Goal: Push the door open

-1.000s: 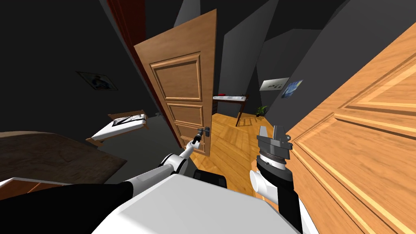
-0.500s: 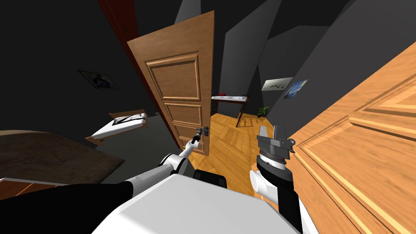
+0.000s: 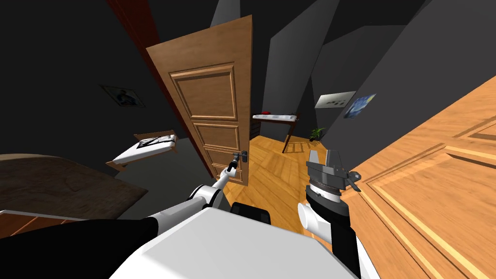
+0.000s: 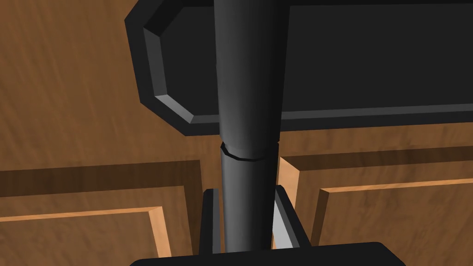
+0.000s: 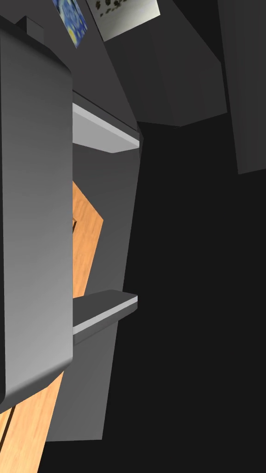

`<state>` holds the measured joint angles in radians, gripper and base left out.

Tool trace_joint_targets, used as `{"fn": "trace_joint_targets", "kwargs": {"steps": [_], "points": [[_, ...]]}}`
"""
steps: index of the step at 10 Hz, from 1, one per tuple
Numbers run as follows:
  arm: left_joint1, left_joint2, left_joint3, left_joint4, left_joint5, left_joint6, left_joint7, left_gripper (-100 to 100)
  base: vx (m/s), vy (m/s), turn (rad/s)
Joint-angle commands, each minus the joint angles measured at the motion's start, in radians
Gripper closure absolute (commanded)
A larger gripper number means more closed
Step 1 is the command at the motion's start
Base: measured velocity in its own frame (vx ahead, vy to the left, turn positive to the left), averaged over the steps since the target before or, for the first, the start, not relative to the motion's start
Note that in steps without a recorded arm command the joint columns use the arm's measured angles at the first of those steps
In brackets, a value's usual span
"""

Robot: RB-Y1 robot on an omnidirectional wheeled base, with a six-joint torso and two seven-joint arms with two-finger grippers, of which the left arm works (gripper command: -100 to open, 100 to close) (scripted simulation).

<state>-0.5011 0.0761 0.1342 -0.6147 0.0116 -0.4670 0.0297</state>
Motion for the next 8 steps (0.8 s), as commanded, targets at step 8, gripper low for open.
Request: {"fn": "trace_joint_targets", "kwargs": {"steps": [8], "points": [[0.009, 0.025, 0.054, -0.007, -0.002, 0.003, -0.005, 100, 0.175, -0.077, 0.077]]}}
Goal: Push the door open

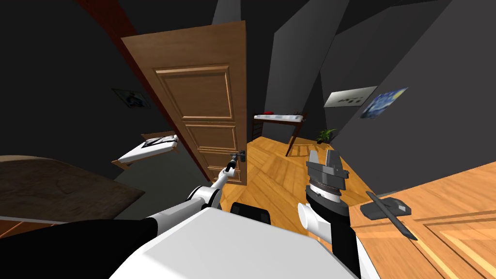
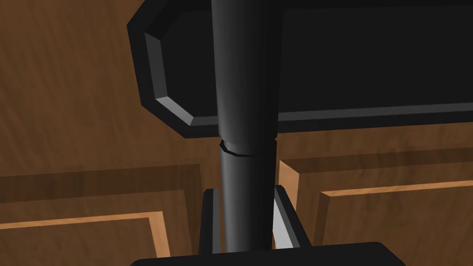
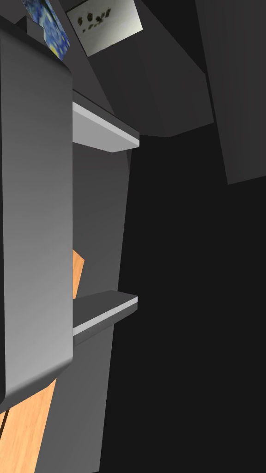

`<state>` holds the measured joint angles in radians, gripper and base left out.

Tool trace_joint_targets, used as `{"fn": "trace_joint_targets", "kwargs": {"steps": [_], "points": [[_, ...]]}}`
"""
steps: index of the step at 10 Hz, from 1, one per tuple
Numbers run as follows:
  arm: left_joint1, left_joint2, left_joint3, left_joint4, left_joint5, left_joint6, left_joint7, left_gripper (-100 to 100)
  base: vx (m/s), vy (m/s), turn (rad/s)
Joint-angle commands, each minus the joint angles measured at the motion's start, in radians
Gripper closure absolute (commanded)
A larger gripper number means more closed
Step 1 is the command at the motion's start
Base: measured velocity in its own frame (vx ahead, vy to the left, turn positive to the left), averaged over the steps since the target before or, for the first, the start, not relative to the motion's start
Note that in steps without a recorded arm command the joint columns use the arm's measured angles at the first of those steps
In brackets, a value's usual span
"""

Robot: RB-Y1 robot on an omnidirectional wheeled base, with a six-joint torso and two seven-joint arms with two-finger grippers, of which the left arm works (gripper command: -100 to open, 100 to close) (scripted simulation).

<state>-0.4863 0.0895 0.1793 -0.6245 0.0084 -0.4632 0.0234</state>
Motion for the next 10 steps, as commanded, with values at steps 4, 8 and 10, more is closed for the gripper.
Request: {"fn": "trace_joint_targets", "kwargs": {"steps": [4, 8, 10], "points": [[-0.001, 0.021, 0.038, -0.001, 0.0, 0.0, -0.001, 100, 0.169, -0.09, 0.09], [0.005, 0.033, 0.074, -0.006, -0.001, 0.002, -0.004, 100, 0.171, -0.125, 0.116], [0.008, 0.038, 0.092, -0.008, -0.002, 0.003, -0.006, 100, 0.185, -0.108, 0.12]]}}
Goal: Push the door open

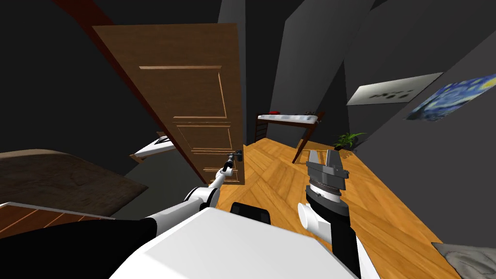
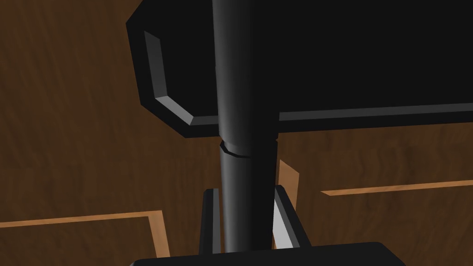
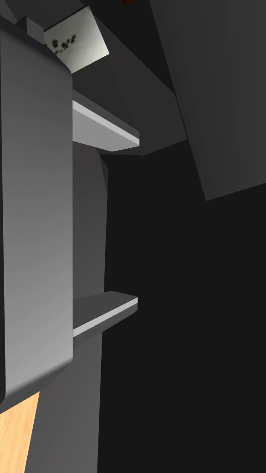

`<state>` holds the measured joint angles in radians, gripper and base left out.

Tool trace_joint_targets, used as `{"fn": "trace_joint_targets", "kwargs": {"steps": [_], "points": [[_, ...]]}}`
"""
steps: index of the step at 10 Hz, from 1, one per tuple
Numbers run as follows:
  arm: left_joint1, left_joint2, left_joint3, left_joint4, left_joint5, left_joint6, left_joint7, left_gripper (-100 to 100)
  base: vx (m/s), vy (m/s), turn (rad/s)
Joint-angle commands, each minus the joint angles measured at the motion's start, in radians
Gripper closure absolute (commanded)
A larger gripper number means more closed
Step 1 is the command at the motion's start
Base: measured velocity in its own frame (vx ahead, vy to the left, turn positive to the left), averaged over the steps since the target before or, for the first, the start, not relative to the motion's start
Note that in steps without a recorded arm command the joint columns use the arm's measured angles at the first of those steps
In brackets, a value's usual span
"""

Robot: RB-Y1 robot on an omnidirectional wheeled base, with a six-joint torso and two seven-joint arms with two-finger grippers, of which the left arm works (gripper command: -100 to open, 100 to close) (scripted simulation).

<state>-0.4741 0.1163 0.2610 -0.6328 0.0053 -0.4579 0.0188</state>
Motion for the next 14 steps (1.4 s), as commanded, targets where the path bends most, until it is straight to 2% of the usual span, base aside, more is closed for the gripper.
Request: {"fn": "trace_joint_targets", "kwargs": {"steps": [1, 12, 13, 14], "points": [[-0.003, 0.014, 0.019, -0.001, 0.001, -0.002, -0.002, 100, 0.182, -0.119, 0.099], [0.009, 0.032, 0.087, -0.01, -0.002, 0.001, -0.008, 100, 0.152, -0.103, 0.087], [0.013, 0.037, 0.086, -0.007, -0.001, 0.001, -0.006, 100, 0.06, -0.032, 0.053], [0.016, 0.047, 0.106, -0.008, 0.005, 0.001, -0.012, 100, 0.156, -0.051, 0.062]]}}
